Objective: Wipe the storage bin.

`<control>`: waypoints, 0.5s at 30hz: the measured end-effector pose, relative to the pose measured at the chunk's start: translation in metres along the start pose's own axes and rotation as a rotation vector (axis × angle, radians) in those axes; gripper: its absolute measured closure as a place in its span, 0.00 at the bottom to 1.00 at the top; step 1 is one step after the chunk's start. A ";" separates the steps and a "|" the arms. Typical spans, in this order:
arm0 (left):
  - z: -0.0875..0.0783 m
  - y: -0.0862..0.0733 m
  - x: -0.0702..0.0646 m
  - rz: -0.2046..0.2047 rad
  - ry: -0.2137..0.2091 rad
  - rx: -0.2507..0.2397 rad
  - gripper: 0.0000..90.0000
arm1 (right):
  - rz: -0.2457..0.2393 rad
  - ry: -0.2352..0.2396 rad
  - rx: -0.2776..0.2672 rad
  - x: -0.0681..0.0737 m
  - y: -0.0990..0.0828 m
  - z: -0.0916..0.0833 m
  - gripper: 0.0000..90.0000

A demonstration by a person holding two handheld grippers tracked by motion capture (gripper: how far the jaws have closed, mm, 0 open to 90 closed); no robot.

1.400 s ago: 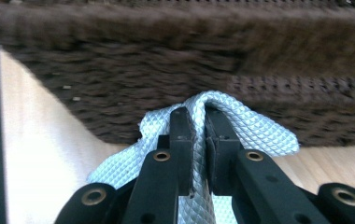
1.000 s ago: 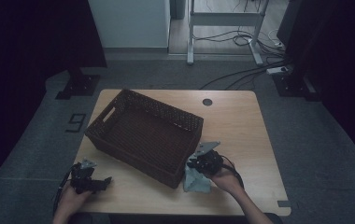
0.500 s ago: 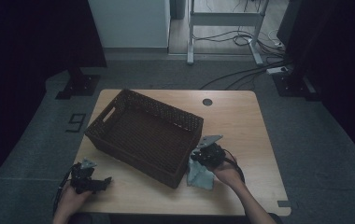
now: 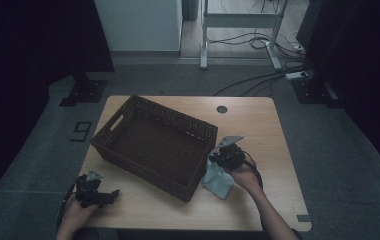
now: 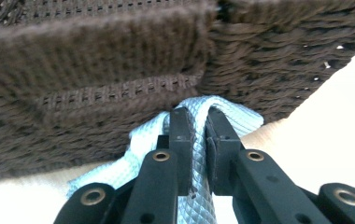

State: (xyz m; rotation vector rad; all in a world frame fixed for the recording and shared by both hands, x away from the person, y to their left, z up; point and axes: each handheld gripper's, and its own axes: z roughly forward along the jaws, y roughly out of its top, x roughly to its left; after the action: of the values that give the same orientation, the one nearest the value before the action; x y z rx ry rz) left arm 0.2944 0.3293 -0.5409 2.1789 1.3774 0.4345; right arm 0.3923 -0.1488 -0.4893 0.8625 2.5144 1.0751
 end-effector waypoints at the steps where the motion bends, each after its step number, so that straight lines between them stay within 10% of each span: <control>1: 0.000 0.000 0.000 0.000 0.000 0.000 0.00 | 0.000 0.000 0.000 0.000 0.000 0.000 0.91; 15: 0.000 0.000 0.000 0.000 0.000 -0.003 0.00 | 0.057 -0.065 -0.013 -0.026 0.006 0.004 0.91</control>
State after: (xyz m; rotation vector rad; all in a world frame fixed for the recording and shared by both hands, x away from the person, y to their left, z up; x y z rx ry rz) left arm 0.2944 0.3293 -0.5411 2.1770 1.3760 0.4362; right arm 0.4172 -0.1591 -0.4873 0.9556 2.4410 1.0625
